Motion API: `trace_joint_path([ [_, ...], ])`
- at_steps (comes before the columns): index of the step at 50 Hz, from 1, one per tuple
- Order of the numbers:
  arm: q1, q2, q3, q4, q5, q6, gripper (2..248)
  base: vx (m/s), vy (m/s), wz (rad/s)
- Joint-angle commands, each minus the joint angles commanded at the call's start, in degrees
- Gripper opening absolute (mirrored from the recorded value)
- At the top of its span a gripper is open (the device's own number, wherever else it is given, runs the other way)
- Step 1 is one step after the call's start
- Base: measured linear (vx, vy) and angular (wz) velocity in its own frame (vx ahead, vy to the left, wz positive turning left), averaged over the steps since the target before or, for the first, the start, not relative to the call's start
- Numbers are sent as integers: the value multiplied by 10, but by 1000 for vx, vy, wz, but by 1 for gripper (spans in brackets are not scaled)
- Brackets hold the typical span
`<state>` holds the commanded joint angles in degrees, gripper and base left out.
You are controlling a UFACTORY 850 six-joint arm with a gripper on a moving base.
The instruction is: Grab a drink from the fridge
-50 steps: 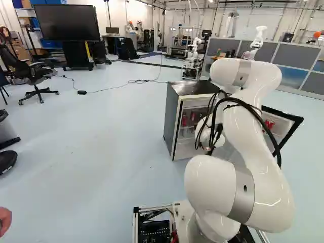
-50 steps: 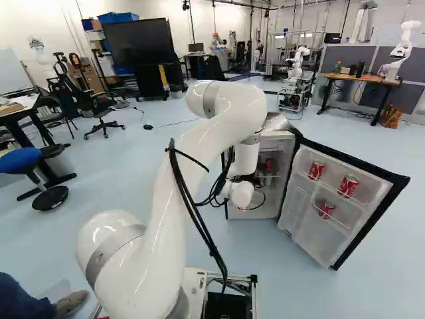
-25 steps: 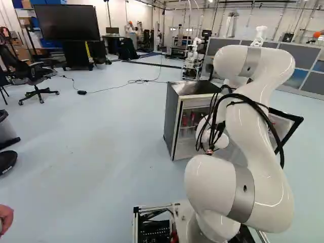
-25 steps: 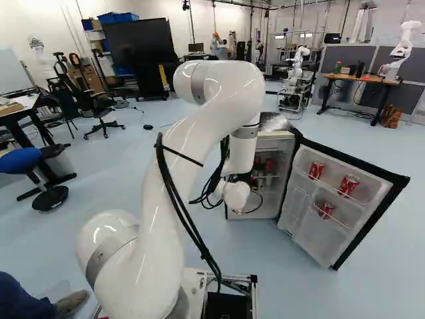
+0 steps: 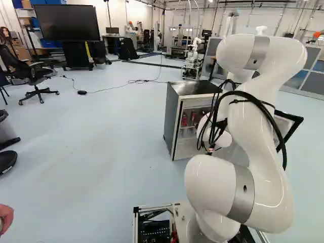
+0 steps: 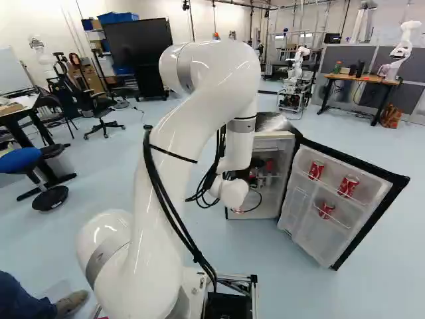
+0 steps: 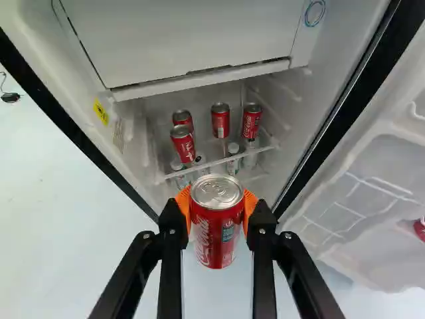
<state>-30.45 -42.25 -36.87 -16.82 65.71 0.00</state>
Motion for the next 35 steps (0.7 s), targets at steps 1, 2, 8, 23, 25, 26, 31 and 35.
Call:
trace_joint_path([
  [1, 0, 2, 1, 0, 0, 0, 96, 0, 0, 0],
  [2, 0, 4, 2, 0, 0, 0, 96, 0, 0, 0],
  [8, 0, 16, 8, 0, 0, 0, 96, 0, 0, 0],
  [23, 0, 45, 21, 0, 0, 0, 96, 0, 0, 0],
  [25, 0, 49, 23, 0, 0, 0, 96, 0, 0, 0],
  [26, 0, 51, 24, 0, 0, 0, 96, 0, 0, 0],
  [31, 0, 60, 28, 0, 0, 0, 96, 0, 0, 0],
  [35, 0, 68, 32, 0, 0, 0, 96, 0, 0, 0],
])
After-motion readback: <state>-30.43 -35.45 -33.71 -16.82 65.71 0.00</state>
